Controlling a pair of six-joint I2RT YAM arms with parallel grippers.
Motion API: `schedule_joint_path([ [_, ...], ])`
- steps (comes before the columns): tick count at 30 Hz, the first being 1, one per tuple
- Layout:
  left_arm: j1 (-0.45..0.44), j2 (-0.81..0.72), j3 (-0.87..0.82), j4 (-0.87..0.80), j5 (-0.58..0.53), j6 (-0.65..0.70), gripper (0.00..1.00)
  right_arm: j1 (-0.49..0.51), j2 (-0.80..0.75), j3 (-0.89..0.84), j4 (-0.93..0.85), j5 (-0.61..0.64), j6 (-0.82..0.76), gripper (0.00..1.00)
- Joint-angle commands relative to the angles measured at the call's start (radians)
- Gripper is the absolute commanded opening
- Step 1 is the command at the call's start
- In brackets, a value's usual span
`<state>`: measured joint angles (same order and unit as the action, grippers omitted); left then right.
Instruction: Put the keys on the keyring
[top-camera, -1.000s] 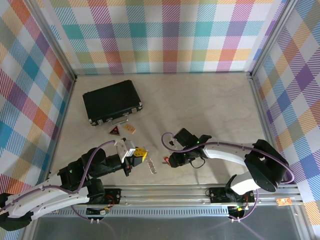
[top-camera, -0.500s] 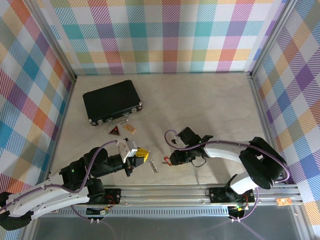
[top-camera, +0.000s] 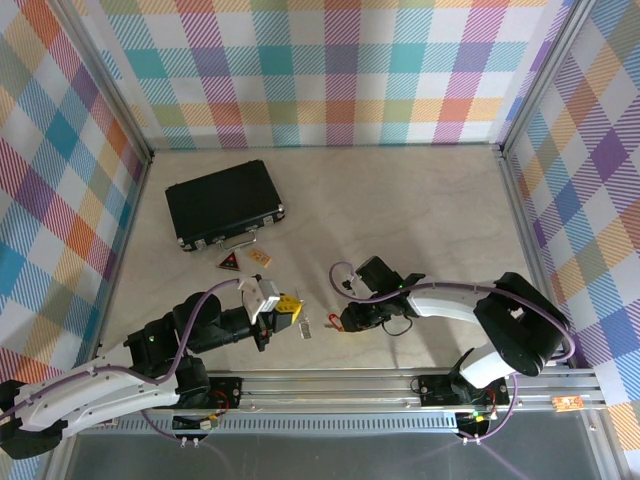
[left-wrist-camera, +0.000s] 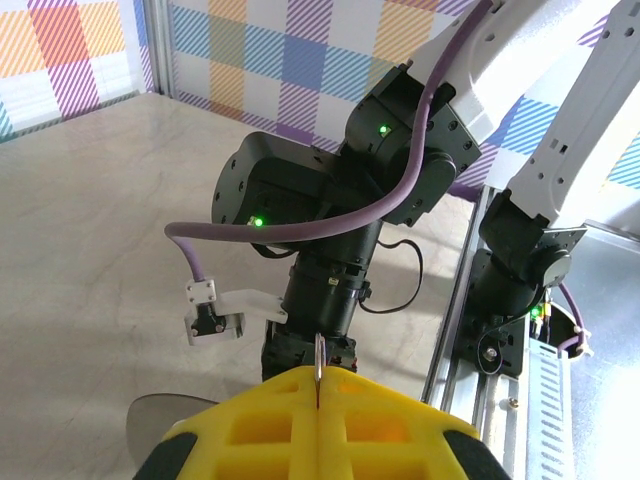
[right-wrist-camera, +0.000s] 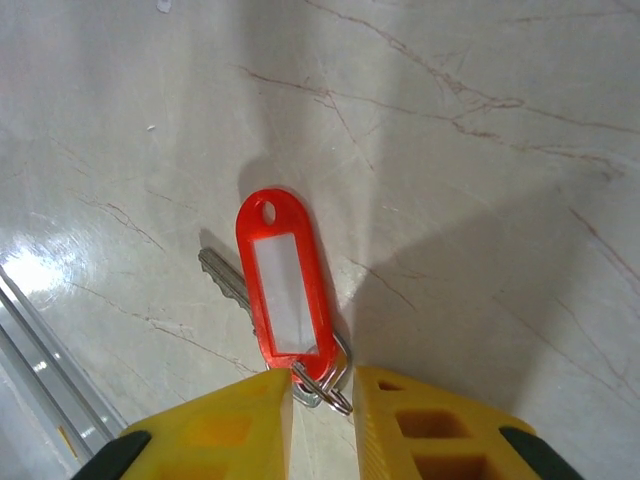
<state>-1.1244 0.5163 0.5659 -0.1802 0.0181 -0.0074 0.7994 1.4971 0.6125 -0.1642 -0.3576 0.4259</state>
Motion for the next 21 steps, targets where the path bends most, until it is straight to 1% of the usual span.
schedule_joint_path([
  [1,-0.005,0.003,0.012,0.058,0.017,0.002,0.0,0.0,-0.012,-0.023,0.017,-0.018,-0.021,0.2],
  [8,-0.005,0.016,0.012,0.069,0.018,0.001,0.0,-0.001,-0.031,-0.028,0.019,-0.009,-0.03,0.15],
  [15,-0.005,0.014,0.0,0.077,0.01,-0.001,0.0,0.001,-0.061,-0.043,0.031,-0.023,-0.036,0.12],
  [21,-0.005,0.014,-0.004,0.076,0.006,-0.002,0.0,0.004,-0.086,-0.051,0.021,-0.009,-0.049,0.08],
])
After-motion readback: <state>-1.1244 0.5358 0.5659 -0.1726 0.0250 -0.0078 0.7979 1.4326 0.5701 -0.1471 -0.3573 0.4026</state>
